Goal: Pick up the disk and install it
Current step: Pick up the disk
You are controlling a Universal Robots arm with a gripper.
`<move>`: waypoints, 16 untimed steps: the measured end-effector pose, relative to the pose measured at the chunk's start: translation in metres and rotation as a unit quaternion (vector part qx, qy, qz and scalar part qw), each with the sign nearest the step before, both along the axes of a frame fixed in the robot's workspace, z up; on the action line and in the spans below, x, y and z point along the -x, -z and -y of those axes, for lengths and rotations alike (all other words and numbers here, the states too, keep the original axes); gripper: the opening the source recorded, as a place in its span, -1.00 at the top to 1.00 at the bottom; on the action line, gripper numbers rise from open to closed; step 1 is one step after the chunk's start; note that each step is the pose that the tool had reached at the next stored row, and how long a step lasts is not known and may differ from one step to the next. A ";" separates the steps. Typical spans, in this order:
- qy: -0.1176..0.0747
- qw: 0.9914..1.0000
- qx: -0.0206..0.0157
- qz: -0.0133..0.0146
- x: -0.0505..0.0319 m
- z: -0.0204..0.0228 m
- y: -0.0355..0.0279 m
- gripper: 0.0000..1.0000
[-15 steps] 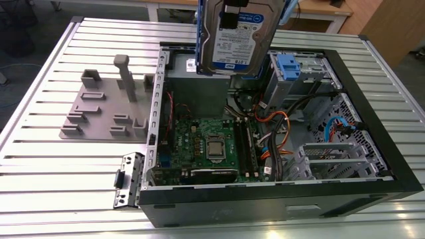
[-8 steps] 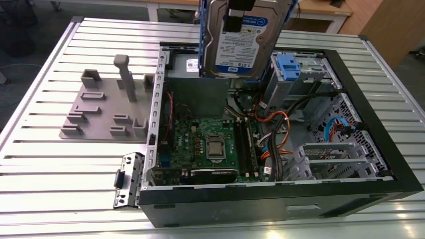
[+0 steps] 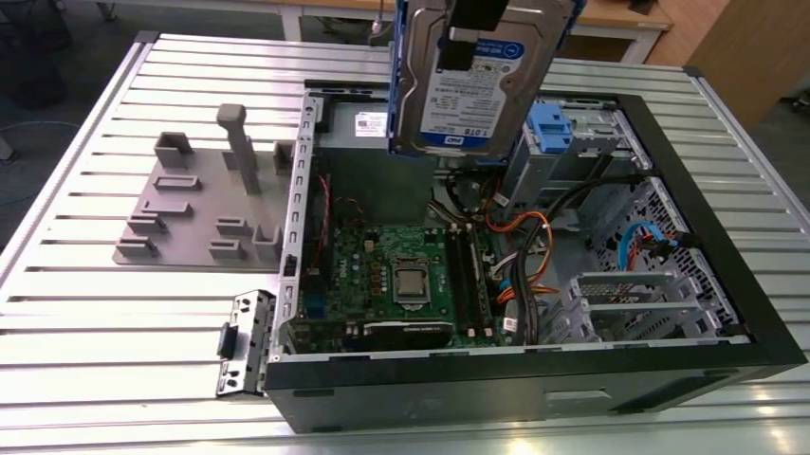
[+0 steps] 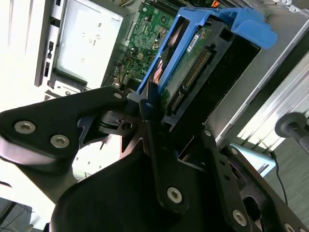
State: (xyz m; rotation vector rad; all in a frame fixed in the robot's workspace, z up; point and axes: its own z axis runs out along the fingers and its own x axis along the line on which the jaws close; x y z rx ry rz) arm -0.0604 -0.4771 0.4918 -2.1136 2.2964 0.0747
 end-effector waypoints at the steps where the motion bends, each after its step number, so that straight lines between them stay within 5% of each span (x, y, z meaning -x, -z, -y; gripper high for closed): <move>1: 0.000 1.000 0.000 0.000 -0.0008 0.0015 0.0001 0.28; 16: 0.000 1.000 0.000 0.000 -0.0096 0.0206 0.0007 0.28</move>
